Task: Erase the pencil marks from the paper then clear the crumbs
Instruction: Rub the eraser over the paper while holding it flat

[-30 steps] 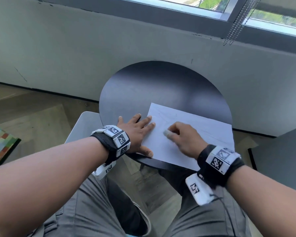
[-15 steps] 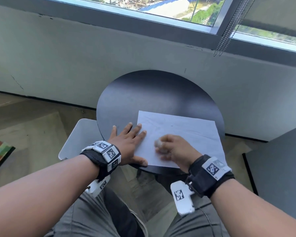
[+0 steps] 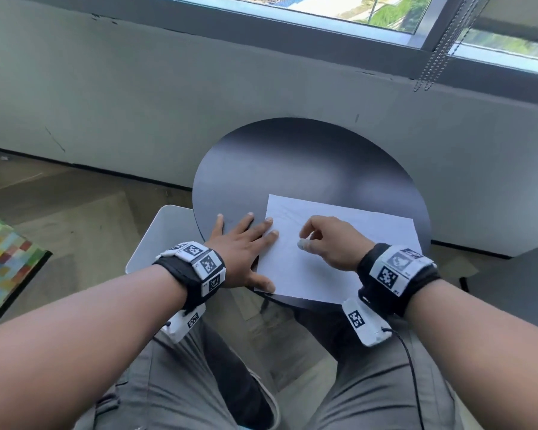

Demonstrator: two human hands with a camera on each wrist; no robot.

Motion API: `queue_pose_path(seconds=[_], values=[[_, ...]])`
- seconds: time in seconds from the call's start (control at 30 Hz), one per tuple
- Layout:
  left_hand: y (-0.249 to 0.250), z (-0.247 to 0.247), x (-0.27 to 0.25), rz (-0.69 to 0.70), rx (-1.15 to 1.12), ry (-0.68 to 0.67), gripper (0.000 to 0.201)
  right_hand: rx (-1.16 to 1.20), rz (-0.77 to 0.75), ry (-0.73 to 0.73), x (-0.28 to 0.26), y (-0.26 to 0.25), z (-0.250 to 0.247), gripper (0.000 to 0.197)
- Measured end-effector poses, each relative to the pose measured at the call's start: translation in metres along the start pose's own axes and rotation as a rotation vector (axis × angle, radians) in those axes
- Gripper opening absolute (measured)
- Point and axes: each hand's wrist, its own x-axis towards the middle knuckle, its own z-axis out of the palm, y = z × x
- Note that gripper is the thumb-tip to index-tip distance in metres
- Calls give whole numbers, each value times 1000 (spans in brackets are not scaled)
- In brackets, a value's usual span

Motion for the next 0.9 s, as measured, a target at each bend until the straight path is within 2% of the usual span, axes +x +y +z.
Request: queue_pose_path(seconds=[0.07, 0.17, 0.33, 0.47, 0.5, 0.63, 0.8, 0.9], values=[[-2, -1, 3, 11, 15, 0, 114, -106, -63, -25, 1, -9, 9, 16], [-5, -1, 7, 22, 32, 10, 119, -141, -118, -41, 4, -18, 18, 15], [-8, 1, 10, 32, 26, 12, 123, -204, -137, 39, 6, -21, 29, 13], [-6, 2, 10, 31, 35, 17, 117, -266, -354, -161, -20, -23, 44, 14], [-6, 1, 10, 32, 31, 18, 118, -260, -354, -152, -18, -22, 44, 14], [-7, 2, 9, 32, 17, 12, 122, -190, -167, 50, 6, -13, 33, 13], [-6, 3, 10, 39, 31, 34, 118, -256, -383, -130, -19, -21, 52, 14], [-7, 4, 10, 39, 15, 28, 121, -239, -258, -20, 4, -14, 35, 14]])
